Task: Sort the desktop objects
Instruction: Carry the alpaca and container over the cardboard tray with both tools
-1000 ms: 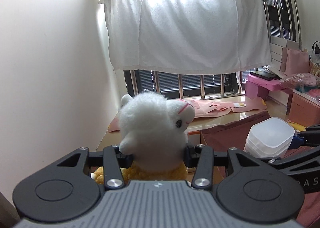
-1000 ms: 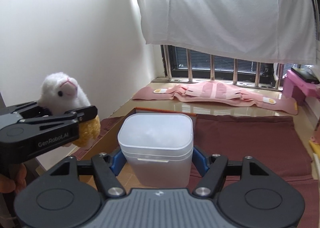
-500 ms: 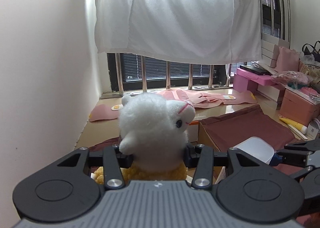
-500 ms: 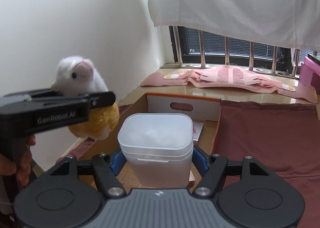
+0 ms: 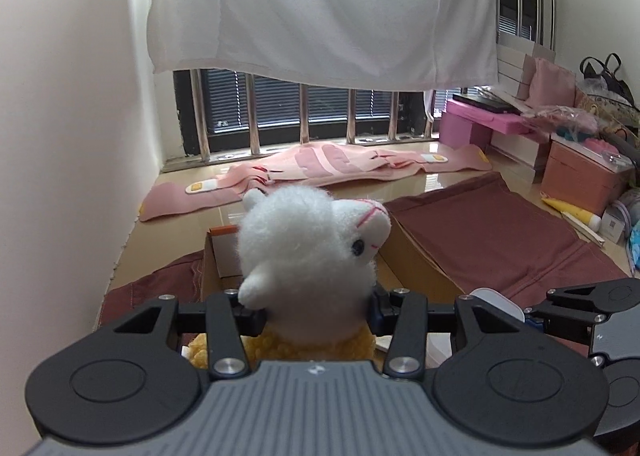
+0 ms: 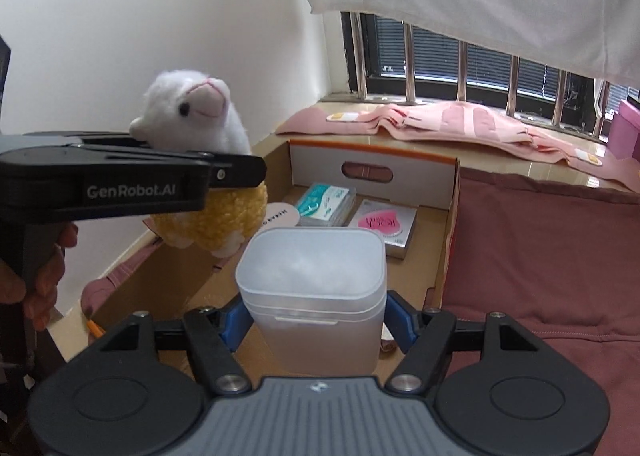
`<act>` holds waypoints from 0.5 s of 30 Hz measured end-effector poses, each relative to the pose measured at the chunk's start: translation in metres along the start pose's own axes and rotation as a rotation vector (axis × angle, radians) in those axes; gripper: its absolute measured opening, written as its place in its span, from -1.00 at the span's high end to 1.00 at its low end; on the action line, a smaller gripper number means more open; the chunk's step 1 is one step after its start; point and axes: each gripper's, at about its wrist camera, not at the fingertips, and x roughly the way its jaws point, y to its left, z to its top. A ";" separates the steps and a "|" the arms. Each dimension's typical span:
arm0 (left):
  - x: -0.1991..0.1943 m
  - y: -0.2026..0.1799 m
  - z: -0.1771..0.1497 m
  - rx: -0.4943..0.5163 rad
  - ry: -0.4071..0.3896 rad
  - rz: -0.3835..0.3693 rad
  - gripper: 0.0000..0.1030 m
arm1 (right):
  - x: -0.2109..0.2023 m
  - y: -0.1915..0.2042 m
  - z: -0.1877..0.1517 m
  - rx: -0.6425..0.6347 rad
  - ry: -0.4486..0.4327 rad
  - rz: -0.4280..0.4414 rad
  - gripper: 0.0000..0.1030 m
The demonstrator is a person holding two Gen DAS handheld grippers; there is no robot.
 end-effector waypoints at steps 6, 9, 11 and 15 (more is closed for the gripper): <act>0.008 0.001 -0.002 0.016 0.031 -0.035 0.12 | 0.005 0.004 -0.001 -0.013 0.037 0.008 -0.32; 0.011 0.002 -0.004 0.023 0.048 -0.051 0.11 | 0.006 0.006 0.002 -0.021 0.051 0.013 -0.32; 0.014 0.003 -0.005 0.021 0.064 -0.055 0.11 | 0.007 0.007 0.003 -0.028 0.061 0.014 -0.32; 0.021 0.008 -0.007 0.012 0.087 -0.060 0.11 | 0.013 0.007 0.004 -0.031 0.085 0.011 -0.32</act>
